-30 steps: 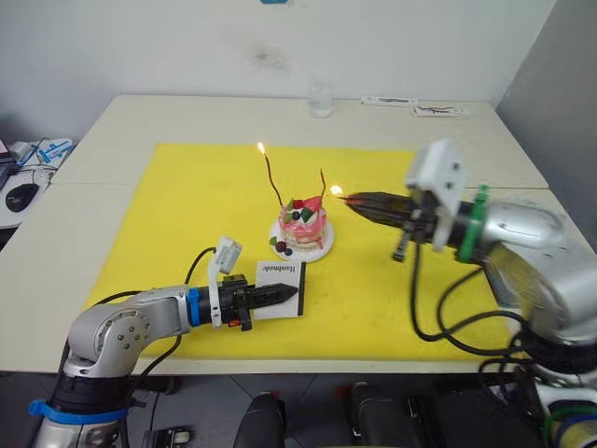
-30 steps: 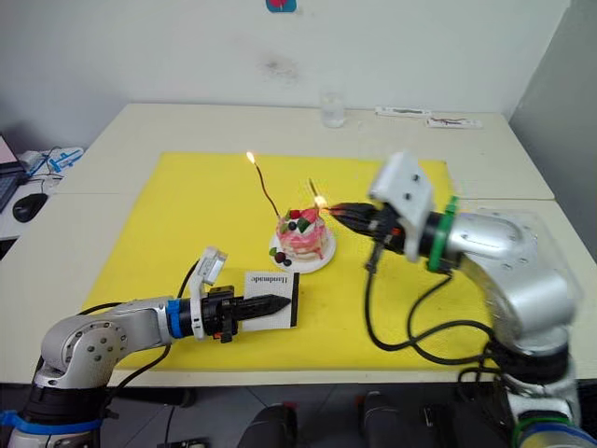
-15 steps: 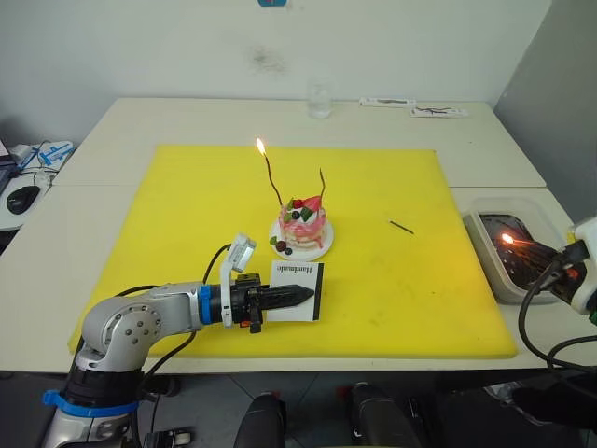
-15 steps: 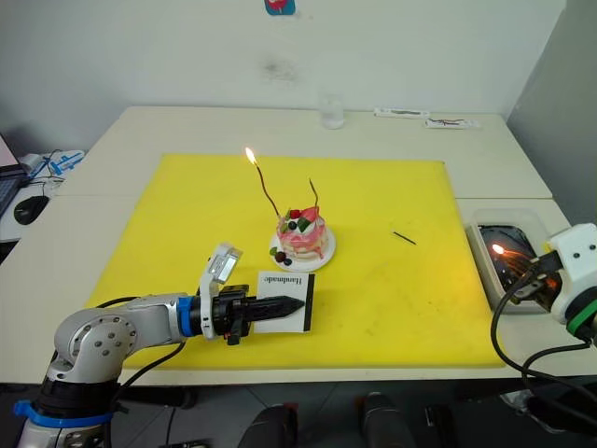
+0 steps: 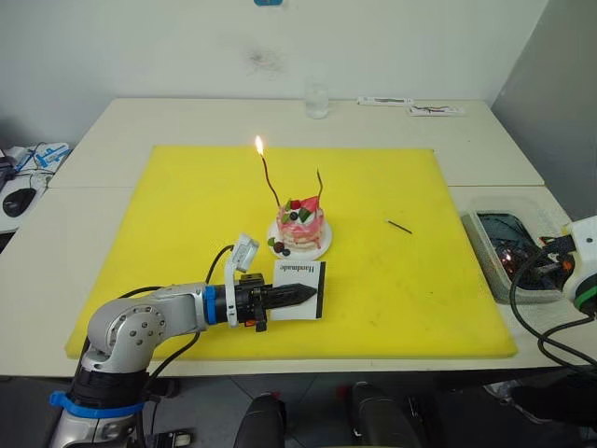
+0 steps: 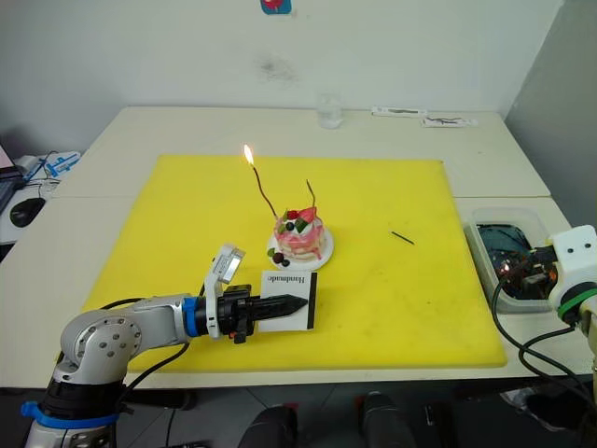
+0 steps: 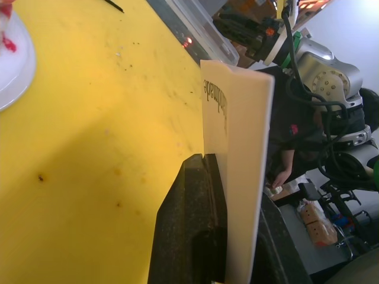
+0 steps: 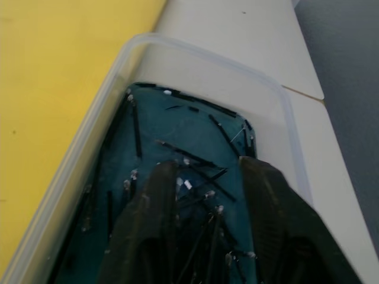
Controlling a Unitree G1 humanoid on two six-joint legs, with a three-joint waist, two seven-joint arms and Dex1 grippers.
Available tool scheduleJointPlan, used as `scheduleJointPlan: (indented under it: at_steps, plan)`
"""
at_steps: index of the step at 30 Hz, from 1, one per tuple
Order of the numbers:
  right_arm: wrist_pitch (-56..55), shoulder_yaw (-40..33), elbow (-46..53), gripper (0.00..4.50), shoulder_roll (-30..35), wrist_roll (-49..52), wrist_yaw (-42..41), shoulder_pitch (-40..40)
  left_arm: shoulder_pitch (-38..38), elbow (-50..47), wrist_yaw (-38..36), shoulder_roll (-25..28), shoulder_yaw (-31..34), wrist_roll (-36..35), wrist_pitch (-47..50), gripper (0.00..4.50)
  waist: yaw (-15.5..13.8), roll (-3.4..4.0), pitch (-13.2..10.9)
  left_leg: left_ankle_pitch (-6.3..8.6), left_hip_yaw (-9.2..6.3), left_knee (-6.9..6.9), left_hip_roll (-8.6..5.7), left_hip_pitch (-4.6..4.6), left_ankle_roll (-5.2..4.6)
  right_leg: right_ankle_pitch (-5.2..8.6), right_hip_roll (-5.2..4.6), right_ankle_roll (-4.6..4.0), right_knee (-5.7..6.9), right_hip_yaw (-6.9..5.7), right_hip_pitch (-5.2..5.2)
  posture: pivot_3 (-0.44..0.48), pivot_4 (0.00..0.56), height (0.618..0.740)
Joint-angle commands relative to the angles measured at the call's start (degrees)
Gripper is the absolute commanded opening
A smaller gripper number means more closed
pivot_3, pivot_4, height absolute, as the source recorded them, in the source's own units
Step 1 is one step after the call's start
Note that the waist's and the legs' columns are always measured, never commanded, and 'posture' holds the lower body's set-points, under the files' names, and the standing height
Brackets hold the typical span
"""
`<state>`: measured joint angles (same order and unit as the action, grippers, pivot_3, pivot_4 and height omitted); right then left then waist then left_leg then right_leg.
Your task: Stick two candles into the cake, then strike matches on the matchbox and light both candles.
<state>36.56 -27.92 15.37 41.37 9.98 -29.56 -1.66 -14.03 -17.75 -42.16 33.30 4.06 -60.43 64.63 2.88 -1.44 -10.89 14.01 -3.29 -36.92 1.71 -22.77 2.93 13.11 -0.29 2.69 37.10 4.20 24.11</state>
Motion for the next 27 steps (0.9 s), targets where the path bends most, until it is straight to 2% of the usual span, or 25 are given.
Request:
scheduleJointPlan:
  at_steps: [1, 5, 8, 13, 16, 21, 27]
  plan:
    - [-2.9, -1.1, 1.4, 3.12, 1.3, -0.6, 1.0, -0.9, 0.4, -2.2, 0.1, -0.1, 1.0, -0.8, -0.9, 0.0, 0.0, 0.0, 0.0, 0.0, 0.0, 0.0, 0.0, 0.0, 0.0, 0.0, 0.0, 0.0, 0.0, 0.0, 0.0, 0.0, 0.15, 0.74]
    - [-5.0, -1.7, 5.0, 4.48, 1.5, 2.8, -1.8, -0.6, 0.7, -2.2, 0.0, 0.1, 1.0, -0.6, -1.2, 0.0, 0.0, 0.0, 0.0, 0.0, 0.0, -0.04, 0.0, 0.03, 0.0, -0.01, 0.0, 0.01, 0.02, 0.01, -0.01, 0.0, 0.15, 0.74]
    - [-5.5, 0.8, 11.2, 4.48, 1.4, 9.5, -9.0, 0.8, 0.5, -1.8, -0.3, 0.2, 0.9, -0.1, -1.6, 0.0, 0.1, 0.0, 0.0, 0.0, -0.01, -0.03, 0.0, 0.08, 0.0, -0.01, 0.01, 0.02, 0.05, 0.01, -0.02, 0.0, 0.15, 0.74]
    - [-5.4, 8.9, 10.9, 4.48, 0.1, 10.9, -10.5, -3.7, 0.2, -1.7, -0.2, 0.0, 0.6, 0.0, -2.0, 0.0, 0.2, 0.0, 0.0, 0.0, -0.02, -0.07, 0.01, 0.08, 0.0, -0.02, 0.02, 0.04, 0.02, 0.01, -0.06, 0.0, 0.15, 0.74]
    - [-7.0, 15.1, 6.5, 4.48, -1.6, 9.0, -10.5, -8.3, 0.1, -1.7, -0.2, -0.1, 0.3, 0.1, -2.2, 0.0, 0.2, 0.0, 0.0, -0.01, 0.02, -0.1, 0.0, 0.08, 0.0, -0.05, 0.0, 0.08, 0.01, 0.03, -0.05, 0.0, 0.15, 0.74]
    - [-14.3, 23.0, -7.1, 4.48, -6.1, 3.7, -9.5, -16.9, -0.1, -1.7, -0.2, -0.2, 0.3, 0.3, -2.3, 0.0, 0.3, 0.0, 0.0, -0.01, -0.02, -0.06, 0.0, 0.07, -0.01, -0.05, 0.02, 0.05, 0.05, 0.01, -0.03, 0.0, 0.15, 0.74]
    - [-20.2, 26.8, -24.3, 4.48, -9.9, 0.5, -10.2, -26.3, -0.2, -2.1, 0.1, -0.4, 0.4, 0.3, -2.5, 0.0, 0.2, 0.01, 0.0, -0.01, -0.03, -0.02, -0.01, 0.0, 0.0, -0.18, 0.01, 0.25, 0.03, -0.02, 0.0, 0.0, 0.15, 0.74]
